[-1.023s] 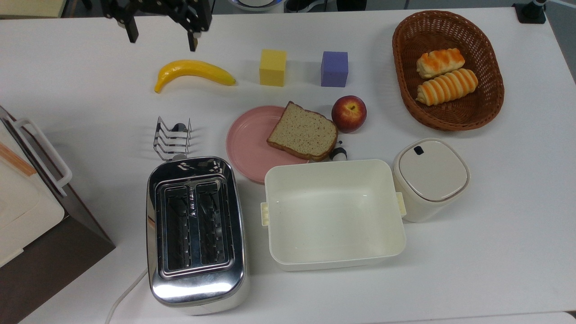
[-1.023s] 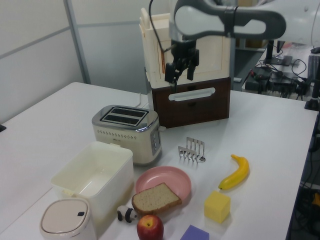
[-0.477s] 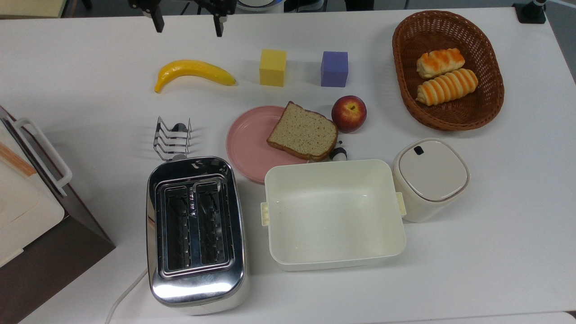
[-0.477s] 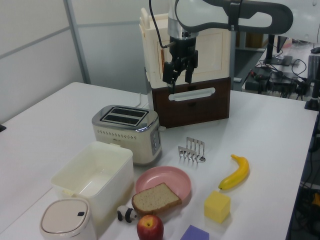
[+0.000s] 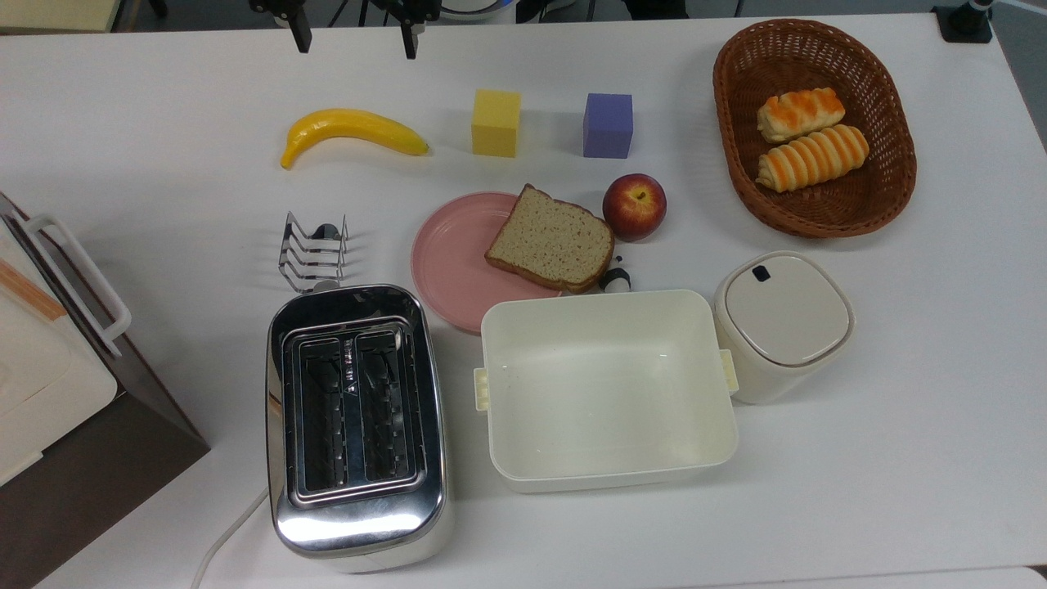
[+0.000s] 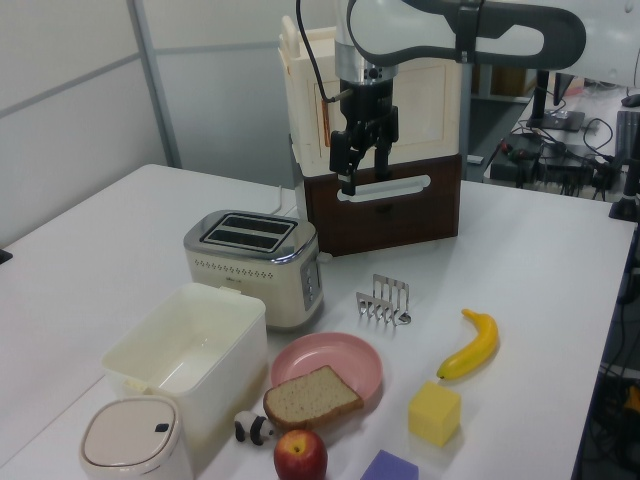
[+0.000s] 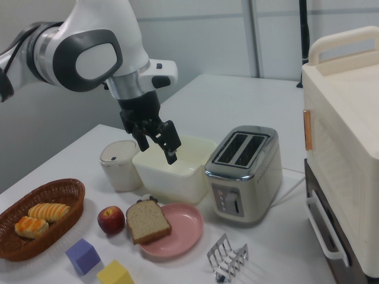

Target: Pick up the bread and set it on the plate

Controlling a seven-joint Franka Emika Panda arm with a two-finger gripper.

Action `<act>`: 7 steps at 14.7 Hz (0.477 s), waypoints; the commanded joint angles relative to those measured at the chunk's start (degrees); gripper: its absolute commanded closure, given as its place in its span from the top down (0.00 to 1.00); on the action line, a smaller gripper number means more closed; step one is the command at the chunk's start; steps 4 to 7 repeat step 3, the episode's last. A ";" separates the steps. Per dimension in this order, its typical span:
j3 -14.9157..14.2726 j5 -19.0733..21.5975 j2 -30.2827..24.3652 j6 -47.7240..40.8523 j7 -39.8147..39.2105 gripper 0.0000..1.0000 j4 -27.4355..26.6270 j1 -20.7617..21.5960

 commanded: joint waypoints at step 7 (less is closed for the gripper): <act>-0.08 0.99 -0.98 -1.31 -1.82 1.00 -0.60 0.05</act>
